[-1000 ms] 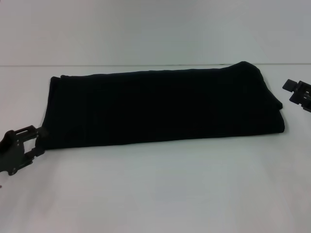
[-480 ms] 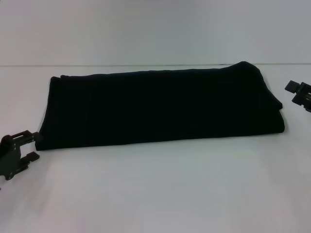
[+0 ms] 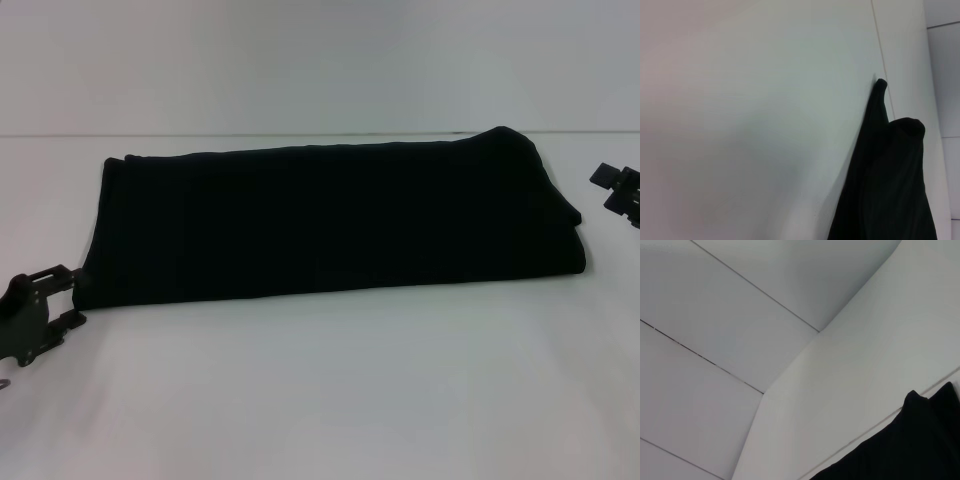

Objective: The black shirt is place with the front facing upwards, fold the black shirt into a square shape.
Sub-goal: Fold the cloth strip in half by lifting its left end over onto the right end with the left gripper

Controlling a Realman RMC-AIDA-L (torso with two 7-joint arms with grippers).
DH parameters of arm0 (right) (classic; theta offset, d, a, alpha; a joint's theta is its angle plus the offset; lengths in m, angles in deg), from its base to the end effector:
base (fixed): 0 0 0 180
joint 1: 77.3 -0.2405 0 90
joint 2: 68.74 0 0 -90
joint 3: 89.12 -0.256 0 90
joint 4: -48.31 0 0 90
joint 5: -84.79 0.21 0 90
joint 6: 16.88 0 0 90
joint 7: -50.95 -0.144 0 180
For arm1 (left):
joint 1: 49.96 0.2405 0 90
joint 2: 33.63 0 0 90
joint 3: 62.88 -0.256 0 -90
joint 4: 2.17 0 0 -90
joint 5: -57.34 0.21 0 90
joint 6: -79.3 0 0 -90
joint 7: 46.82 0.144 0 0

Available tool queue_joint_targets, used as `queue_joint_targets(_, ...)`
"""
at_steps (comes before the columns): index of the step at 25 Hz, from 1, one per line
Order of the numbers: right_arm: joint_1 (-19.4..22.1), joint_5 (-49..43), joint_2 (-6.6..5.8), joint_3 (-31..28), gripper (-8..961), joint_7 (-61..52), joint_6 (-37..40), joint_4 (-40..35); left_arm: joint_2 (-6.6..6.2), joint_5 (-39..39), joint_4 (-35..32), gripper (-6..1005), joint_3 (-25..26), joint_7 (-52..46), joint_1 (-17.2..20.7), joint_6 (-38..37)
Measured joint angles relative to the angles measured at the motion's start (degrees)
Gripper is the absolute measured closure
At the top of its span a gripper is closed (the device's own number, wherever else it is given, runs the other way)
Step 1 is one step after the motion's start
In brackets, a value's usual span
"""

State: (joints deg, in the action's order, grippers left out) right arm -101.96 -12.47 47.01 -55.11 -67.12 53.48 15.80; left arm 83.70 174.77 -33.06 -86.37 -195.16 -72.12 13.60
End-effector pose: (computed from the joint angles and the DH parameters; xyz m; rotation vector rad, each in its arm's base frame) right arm 0.3309 0.3512 0.0557 -1.7865 1.6285 1.0982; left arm -0.3869 0.3101 0.0317 -1.2128 -2.2462 -0.9891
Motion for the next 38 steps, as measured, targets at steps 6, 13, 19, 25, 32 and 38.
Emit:
queue_joint_targets(6,-0.10,0.30,-0.04,0.00,252,0.00,-0.06,0.00,-0.41,0.00,1.30,390,-0.18,-0.10,-0.71,0.70)
queue_joint_targets(13,-0.10,0.32,0.02,-0.05,256,-0.02,-0.06,0.00,-0.70,-0.02,2.77,390,-0.52,0.06,-2.37,2.47)
queue_joint_targets(19,-0.05,0.32,0.01,-0.08,260,-0.04,0.39,0.00,-0.86,1.15,4.36,390,-1.18,0.60,-4.79,4.59)
queue_joint_targets(25,-0.08,0.33,-0.06,-0.09,265,-0.05,0.41,0.44,-0.41,0.58,4.42,390,-1.16,2.73,-6.21,4.81)
queue_joint_targets(32,-0.12,0.41,-0.09,-0.66,270,-0.05,0.34,0.61,-0.65,-3.49,3.92,391,0.06,6.91,-5.50,-0.13)
queue_joint_targets(38,-0.12,0.41,-0.04,-0.70,275,-0.05,0.07,0.69,-0.55,-1.27,4.22,392,-0.14,5.74,-4.05,0.58)
